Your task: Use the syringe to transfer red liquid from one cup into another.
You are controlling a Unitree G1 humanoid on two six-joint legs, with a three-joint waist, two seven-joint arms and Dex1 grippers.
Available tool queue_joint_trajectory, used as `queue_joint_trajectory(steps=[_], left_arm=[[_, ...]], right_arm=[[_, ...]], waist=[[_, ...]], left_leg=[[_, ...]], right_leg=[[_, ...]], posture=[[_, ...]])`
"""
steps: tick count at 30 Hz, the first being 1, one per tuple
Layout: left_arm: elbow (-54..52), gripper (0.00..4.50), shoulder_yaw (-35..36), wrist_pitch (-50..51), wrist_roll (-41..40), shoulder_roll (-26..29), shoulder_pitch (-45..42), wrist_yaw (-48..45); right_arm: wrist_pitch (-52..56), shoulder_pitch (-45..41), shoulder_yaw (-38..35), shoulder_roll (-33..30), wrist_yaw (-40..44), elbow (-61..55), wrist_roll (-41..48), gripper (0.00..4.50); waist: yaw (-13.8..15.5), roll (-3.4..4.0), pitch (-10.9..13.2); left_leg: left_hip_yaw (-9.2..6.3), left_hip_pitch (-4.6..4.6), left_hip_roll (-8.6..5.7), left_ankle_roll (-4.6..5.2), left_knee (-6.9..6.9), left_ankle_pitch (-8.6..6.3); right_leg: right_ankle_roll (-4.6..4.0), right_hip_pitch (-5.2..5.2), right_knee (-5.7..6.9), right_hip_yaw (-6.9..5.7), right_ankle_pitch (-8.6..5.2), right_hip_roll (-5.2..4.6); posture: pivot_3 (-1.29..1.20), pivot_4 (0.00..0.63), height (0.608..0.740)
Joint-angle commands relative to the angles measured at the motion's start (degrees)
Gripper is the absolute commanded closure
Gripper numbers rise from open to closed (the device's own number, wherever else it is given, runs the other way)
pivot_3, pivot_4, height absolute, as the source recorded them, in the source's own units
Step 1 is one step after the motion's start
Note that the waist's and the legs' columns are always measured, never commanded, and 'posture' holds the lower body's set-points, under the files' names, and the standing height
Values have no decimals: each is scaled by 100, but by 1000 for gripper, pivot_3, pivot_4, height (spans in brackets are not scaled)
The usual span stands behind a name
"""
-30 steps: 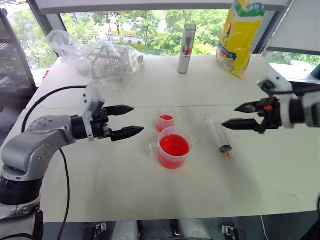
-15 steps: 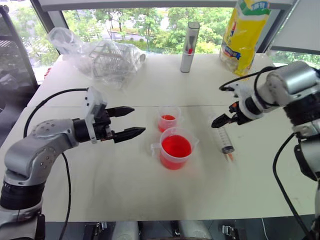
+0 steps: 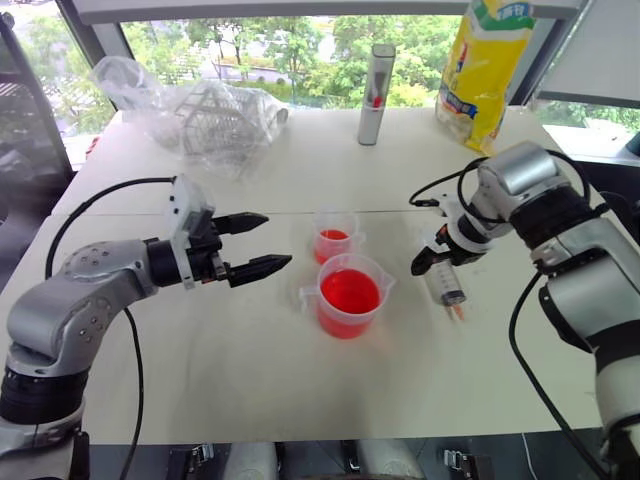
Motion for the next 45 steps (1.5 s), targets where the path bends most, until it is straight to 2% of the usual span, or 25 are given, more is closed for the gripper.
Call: queue_joint_trajectory(steps=[1, 12, 15, 19, 20, 27, 29, 31, 35, 39, 44, 45], left_arm=[[-218, 0, 214, -81, -67, 66, 16, 36], [-381, 0, 302, -68, -107, 87, 158, 140], [-405, 0, 315, -67, -100, 90, 178, 155], [-411, 0, 304, -65, -100, 78, 191, 170], [-404, 0, 286, -61, -103, 73, 177, 168], [-135, 0, 47, -105, -23, 49, -150, -25], [57, 0, -53, -145, 33, 57, -367, -173], [227, 0, -120, -196, 79, 63, -542, -310], [635, 0, -212, -385, 245, 73, -884, -574], [968, 0, -246, -479, 277, 77, -1309, -809], [1309, 0, -378, -392, 193, -135, -2014, -990], [1427, 0, -379, -380, 165, -187, -2168, -1060]], right_arm=[[29, -161, -123, 58, 11, 85, -191, 43], [29, -140, -316, 420, -94, 526, -764, 43], [29, -104, -422, 509, -84, 540, -907, 844], [29, -35, -480, 549, -39, 501, -991, 2859], [29, -7, -486, 537, -24, 475, -1000, 3116], [29, 203, -697, 125, 34, -15, -803, 3121], [-128, 521, -1166, -298, 116, -1289, -741, 3121], [-52, 800, -2109, -438, 8, -2176, -648, 3121], [-1468, 1813, -3908, -431, -327, -4107, -667, 3121], [-2507, 2301, -4808, -148, -480, -5103, -656, 3121], [-3645, 2419, -5766, 376, -39, -5607, 41, 3121], [-3594, 2432, -5976, 499, 115, -5733, 473, 3121]], waist=[[4, 0, 0], [-17, 0, 0], [-12, 0, 0], [-7, 0, 0], [-7, 0, -1], [3, -1, -1], [44, 0, 0], [36, 2, 1], [-2, 0, 0], [-10, 1, 0], [5, 1, 0], [5, 1, 0]], left_leg=[[-1, 0, 0, 0, 0, 0], [0, 0, -2, 0, -1, 0], [0, 0, -2, 0, 0, 0], [0, 0, -3, 0, 0, 0], [0, 0, -3, 0, 0, 0], [0, 0, -5, 0, 0, 0], [-4, -2, -7, 0, 0, 0], [-2, -5, -7, 0, 0, 0], [-4, -1, -5, 0, -6, 0], [-10, 1, 0, -1, -10, 0], [-7, 2, -2, -1, -3, 0], [-6, 3, -3, -1, -3, 0]], right_leg=[[0, 1, 0, -1, 0, -1], [0, 0, 0, -1, 0, 1], [0, 0, 0, -1, 0, 1], [0, 0, 0, -1, 0, -1], [0, 1, 0, -1, 0, -1], [0, 2, 0, -2, 0, 0], [0, 3, -2, -6, 0, -1], [1, 2, -5, -10, 0, -3], [3, 3, -8, -11, 0, 3], [3, 4, -4, -11, 0, 9], [3, 9, -2, -11, 1, 9], [3, 10, -2, -11, 1, 8]], posture=[[0, 150, 740], [0, 150, 740], [0, 150, 740], [0, 150, 740], [0, 150, 740], [0, 150, 740], [0, 150, 740], [0, 150, 740], [0, 150, 740], [0, 150, 740], [0, 150, 740], [0, 150, 740]])
